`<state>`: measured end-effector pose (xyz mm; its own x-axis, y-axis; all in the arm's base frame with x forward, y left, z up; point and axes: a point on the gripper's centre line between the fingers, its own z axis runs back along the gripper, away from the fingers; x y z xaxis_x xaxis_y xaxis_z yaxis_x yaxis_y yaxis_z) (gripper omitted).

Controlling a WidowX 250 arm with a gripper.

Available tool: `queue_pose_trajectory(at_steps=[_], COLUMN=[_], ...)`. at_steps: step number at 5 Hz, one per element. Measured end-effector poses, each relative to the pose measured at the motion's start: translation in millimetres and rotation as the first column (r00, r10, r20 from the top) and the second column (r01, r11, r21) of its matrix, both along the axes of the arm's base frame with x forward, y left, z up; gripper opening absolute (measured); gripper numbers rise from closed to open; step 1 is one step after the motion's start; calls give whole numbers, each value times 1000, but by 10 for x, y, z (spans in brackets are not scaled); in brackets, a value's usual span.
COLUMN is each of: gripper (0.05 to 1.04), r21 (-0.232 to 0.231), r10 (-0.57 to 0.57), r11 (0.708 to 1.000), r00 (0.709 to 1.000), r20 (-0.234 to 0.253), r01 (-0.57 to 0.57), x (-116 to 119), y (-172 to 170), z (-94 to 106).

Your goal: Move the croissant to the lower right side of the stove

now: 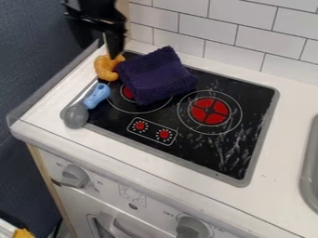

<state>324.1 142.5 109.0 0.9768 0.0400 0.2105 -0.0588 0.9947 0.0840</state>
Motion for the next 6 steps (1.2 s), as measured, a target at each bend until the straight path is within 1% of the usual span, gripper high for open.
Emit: queue_pose_trajectory(at_steps=[1,2,3,4,5,6], gripper=[1000,1000,1000,1000,952,676], r21=[-39,-97,-127,-149,-142,-130], r10=[37,47,40,34,26,49], r11=[998,994,990,988,989,990], r00=[997,993,993,994,995,994], r20=[-66,-106,-112,-106,-93,-100], r01=[-40,-57,-54,-50,-39,-62], x=[-9,132,202,265,303,278], y=[159,180,169,141,85,68], z=[-248,-415,-478,-487,-537,-601])
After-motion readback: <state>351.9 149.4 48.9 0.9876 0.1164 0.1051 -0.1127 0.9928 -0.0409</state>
